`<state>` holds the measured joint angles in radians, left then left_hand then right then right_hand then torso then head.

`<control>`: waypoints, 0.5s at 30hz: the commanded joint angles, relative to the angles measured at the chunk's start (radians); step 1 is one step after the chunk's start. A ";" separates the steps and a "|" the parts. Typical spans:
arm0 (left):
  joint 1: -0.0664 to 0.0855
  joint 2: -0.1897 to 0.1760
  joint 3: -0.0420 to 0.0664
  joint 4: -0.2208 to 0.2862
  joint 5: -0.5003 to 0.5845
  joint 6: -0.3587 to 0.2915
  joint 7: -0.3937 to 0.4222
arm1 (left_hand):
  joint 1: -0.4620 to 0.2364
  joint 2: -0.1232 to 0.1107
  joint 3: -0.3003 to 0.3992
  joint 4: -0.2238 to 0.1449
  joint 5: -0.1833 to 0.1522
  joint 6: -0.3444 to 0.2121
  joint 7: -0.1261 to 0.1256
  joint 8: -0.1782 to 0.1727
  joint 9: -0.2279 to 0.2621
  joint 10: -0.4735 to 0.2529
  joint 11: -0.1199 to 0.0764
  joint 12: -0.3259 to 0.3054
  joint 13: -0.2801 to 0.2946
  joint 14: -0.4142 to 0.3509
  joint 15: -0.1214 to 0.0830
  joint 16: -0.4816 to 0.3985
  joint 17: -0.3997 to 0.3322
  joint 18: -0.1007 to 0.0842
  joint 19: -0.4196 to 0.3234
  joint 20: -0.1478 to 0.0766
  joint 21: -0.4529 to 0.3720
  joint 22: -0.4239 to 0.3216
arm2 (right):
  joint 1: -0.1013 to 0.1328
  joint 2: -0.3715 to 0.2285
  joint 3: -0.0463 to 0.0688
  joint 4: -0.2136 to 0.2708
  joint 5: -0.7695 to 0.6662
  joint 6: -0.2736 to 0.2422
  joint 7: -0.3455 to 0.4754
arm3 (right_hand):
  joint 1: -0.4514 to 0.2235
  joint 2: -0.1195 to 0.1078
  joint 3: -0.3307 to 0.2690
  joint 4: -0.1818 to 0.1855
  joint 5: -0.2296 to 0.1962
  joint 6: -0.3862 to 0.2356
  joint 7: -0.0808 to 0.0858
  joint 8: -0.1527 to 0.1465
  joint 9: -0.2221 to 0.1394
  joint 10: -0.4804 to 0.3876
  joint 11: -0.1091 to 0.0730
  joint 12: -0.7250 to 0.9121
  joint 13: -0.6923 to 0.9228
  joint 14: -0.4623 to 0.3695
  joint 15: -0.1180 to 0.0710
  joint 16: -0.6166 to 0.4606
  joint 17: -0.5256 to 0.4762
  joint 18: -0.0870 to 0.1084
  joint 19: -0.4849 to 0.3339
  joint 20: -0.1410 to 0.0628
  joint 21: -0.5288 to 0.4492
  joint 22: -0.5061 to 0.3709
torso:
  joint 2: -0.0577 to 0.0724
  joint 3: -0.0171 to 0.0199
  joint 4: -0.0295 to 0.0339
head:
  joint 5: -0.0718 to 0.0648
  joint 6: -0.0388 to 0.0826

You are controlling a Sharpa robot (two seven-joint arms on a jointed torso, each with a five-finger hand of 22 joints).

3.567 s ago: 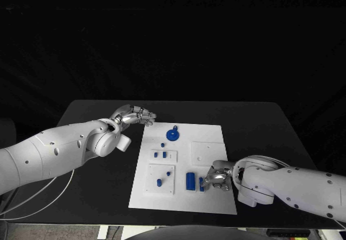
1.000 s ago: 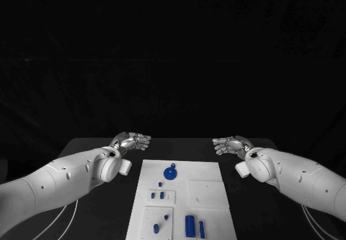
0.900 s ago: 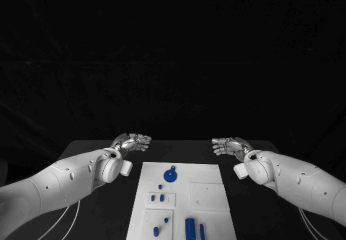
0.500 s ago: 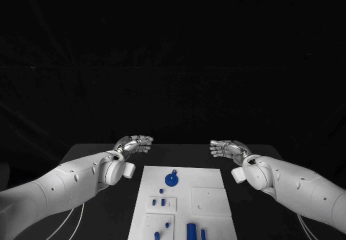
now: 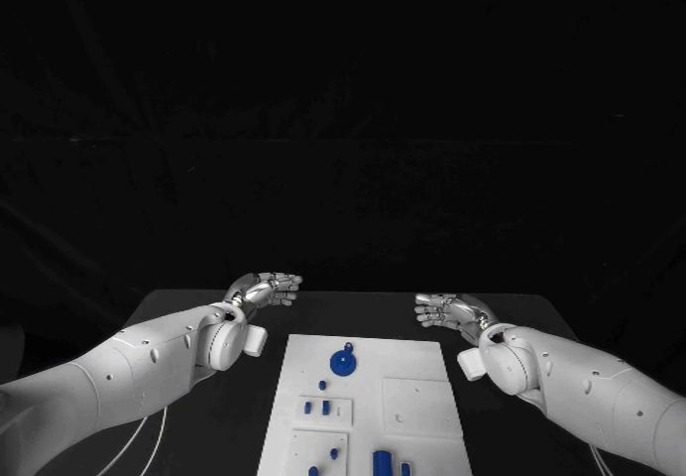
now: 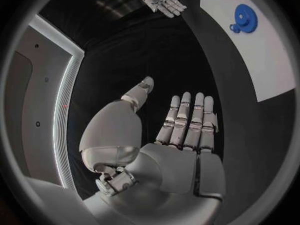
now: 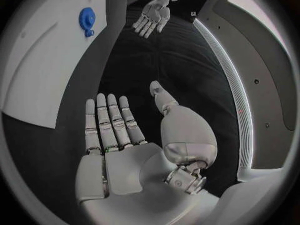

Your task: Assemble the parts on the task board

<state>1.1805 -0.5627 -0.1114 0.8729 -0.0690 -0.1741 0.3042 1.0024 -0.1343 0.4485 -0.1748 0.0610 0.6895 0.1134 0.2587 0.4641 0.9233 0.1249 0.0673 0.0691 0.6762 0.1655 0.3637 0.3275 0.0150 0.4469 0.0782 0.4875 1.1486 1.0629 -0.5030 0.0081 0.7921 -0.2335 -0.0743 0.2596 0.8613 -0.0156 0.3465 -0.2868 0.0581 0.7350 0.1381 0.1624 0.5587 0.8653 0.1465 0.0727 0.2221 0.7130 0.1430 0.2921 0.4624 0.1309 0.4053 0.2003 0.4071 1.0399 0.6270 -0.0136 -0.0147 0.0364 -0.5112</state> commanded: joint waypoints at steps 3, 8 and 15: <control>0.000 0.000 0.000 0.001 0.001 -0.001 0.001 | -1.002 0.134 -0.448 0.175 -0.061 -0.689 -0.113 -0.259 -0.464 -0.923 -0.125 -0.067 -0.069 -0.676 -0.165 -0.364 -0.327 -0.015 -0.447 -0.078 -0.488 -0.351 | -0.002 0.001 0.000 0.002 -0.001 0.000 0.001 | -0.861 0.016 -0.346 0.287 -0.058 -0.735 -0.138 -0.162 -0.559 -0.865 -0.147 -0.073 -0.222 -0.713 -0.143 -0.292 -0.462 -0.131 -0.405 -0.200 -0.407 -0.320 | 0.000 0.0003 -0.0006 | 0.000 0.000; -0.008 -0.013 0.007 0.042 0.005 -0.036 0.014 | -1.002 0.134 -0.448 0.175 -0.061 -0.689 -0.113 -0.259 -0.464 -0.923 -0.125 -0.067 -0.069 -0.676 -0.165 -0.364 -0.327 -0.015 -0.447 -0.078 -0.488 -1.149 | -0.002 -0.013 0.000 0.043 0.012 -0.037 0.014 | -0.861 0.016 -0.346 0.287 -0.058 -0.735 -0.138 -0.162 -0.559 -0.865 -0.147 -0.073 -0.222 -0.713 -0.143 -0.292 -0.462 -0.131 -0.405 -0.200 -0.407 -1.040 | -0.019 0.0034 0.0030 | -0.008 -0.021; -0.037 -0.061 0.031 0.195 0.020 -0.167 0.061 | -1.002 0.134 -0.448 0.175 -0.061 -0.689 -0.113 -0.259 -0.464 -0.923 -0.125 -0.067 -0.069 -0.676 -0.165 -0.364 -0.327 -0.015 -0.447 -0.078 -0.488 -1.149 | -0.004 -0.068 -0.002 0.197 0.058 -0.175 0.066 | -0.861 0.016 -0.346 0.287 -0.058 -0.735 -0.138 -0.162 -0.559 -0.865 -0.147 -0.073 -0.222 -0.713 -0.143 -0.292 -0.462 -0.131 -0.405 -0.200 -0.407 -1.040 | -0.072 0.0118 0.0126 | -0.032 -0.077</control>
<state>1.1479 -0.6175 -0.0827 1.0401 -0.0637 -0.2422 0.3152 0.1355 -0.0149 0.0535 -0.0202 0.0102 0.0832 0.0148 0.0325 0.0560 0.1111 0.0153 0.0114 0.0083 0.0816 0.0189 0.0435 0.0397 0.0154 0.0546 0.0087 0.0576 0.2490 1.0588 -0.5640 0.0063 0.9616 -0.2117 -0.1510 0.2728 0.1032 -0.0006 0.0438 -0.0312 0.0116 0.0877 0.0180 0.0201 0.0665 0.1037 0.0173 0.0108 0.0255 0.0860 0.0180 0.0339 0.0546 0.0291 0.0511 0.0216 0.0479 0.1563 0.5831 -0.0062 -0.0073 0.0129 -0.5683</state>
